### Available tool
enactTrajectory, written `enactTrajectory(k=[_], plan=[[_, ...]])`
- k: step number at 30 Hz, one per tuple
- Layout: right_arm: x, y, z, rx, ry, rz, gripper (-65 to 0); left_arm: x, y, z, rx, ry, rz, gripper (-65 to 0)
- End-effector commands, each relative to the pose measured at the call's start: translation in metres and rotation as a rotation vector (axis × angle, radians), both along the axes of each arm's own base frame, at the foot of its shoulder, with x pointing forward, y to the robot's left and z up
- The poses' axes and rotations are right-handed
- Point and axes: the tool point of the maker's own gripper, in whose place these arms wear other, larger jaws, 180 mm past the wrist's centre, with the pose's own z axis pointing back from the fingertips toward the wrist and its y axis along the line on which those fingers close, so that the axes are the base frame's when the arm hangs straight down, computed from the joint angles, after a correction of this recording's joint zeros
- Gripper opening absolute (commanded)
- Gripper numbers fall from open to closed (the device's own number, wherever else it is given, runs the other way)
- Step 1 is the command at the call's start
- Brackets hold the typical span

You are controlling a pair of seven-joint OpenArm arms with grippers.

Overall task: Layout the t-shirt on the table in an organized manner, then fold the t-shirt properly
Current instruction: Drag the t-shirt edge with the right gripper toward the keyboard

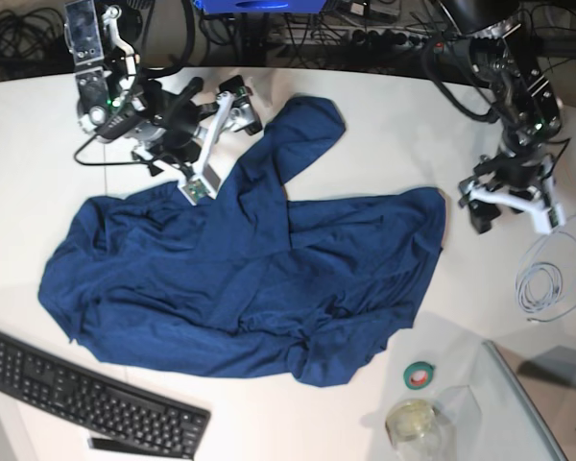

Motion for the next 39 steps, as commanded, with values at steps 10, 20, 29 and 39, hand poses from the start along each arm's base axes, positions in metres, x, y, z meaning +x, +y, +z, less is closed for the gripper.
enactTrajectory(k=[10,20,29,39], plan=[[-0.014,0.063,-0.025,0.056,0.046,0.07,-7.4,-0.07,0.075,0.029,0.125,-0.011,0.168,-20.9],[0.001,0.071,-0.036,0.065,0.04,0.06,-65.0,-0.087,0.082,0.025,0.123,0.001,0.132,-20.9],[0.082,0.041,0.058,-0.008,-0.248,0.119,-65.0,-0.084,0.081,0.025,0.12,-0.003,0.128,-20.9],[0.315,-0.08,0.216,-0.124,-0.688,-0.167,-63.0,-0.083,0.079,0.025,0.118,-0.003,0.124,-20.9]])
